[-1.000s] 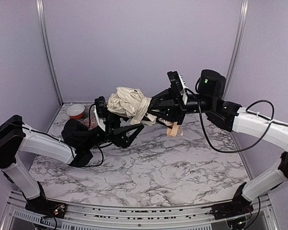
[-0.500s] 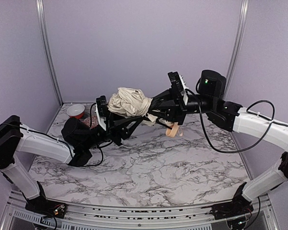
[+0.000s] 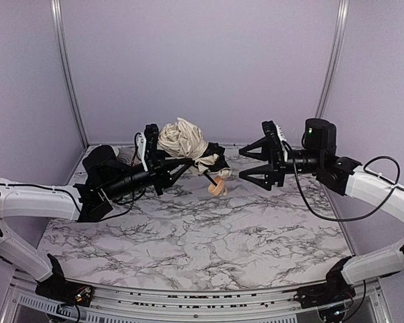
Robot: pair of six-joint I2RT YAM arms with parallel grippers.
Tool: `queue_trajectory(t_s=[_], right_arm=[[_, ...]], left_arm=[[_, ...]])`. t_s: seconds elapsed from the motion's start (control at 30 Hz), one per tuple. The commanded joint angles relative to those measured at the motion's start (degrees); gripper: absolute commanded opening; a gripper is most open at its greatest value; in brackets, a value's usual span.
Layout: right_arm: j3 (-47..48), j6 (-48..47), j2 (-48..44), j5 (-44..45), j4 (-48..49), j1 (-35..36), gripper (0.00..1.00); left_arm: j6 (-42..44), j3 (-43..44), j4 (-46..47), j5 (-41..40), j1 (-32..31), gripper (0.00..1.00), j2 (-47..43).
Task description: Put away the umbrella
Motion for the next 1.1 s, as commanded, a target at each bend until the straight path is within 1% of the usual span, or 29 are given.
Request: queue_trajectory(t_s=[0.0, 0.07, 0.13, 0.2, 0.27, 0.37, 0.43, 0.53, 0.6, 0.73, 0.77, 0.87, 1.0, 1.07], right_arm=[[-1.11, -0.84, -0.98, 0.36, -2.07, -1.04, 0.79], [-1.03, -0.50, -0.70, 2.21, -2.12, -1.19, 0.78], [-0.67, 0.75, -0.61, 7.02, -1.71, -1.42, 0.78], [0.05, 2.49, 0.00, 13.81, -1.95, -2.35, 0.78], [1.02, 6.04, 1.18, 17.20, -2.44, -4.31, 0.78], [2.10, 11.16, 3.31, 22.14, -3.24, -7.17, 0.78], [2.73, 12.59, 4.93, 26.48, -4.60, -7.69, 0.78], [3.47, 13.77, 6.84, 29.46, -6.29, -7.84, 0.78], [3.91, 14.40, 7.94, 30.61, -6.99, -7.83, 0.78], [4.43, 14.98, 9.99, 32.87, -7.94, -7.90, 0.78], [4.53, 15.09, 10.57, 33.02, -8.17, -7.88, 0.78], [4.94, 15.71, 12.21, 33.90, -8.95, -7.83, 0.78], [4.62, 15.88, 13.20, 35.43, -9.03, -7.84, 0.79], [4.53, 15.80, 13.39, 36.07, -8.98, -7.93, 0.79]], left_arm=[[4.03, 9.85, -26.79, 0.33, 1.22, 0.00, 1.15], [1.21, 14.79, -37.44, 3.88, 2.30, 0.00, 4.41], [-4.02, 17.99, -40.21, 10.51, 4.08, 0.00, 7.68], [-9.14, 20.08, -41.18, 16.58, 4.79, 0.00, 11.05], [-13.17, 23.31, -44.20, 20.94, 5.10, 0.00, 14.93], [-15.84, 30.32, -54.46, 21.43, 5.15, 0.00, 21.60], [-17.67, 32.62, -56.81, 22.47, 5.15, 0.01, 25.81], [-20.41, 34.31, -56.77, 24.57, 5.15, 0.14, 29.80], [-21.58, 35.28, -56.78, 25.51, 5.22, 0.18, 32.28], [-22.26, 37.07, -56.68, 26.32, 5.64, 0.24, 37.21], [-22.48, 37.43, -56.66, 26.01, 5.93, 0.27, 38.39], [-22.09, 38.32, -57.16, 23.85, 7.14, 0.41, 40.79], [-17.30, 40.12, -62.05, 18.88, 8.07, 0.55, 42.25], [-15.74, 40.28, -64.01, 16.43, 8.42, 0.60, 42.13]])
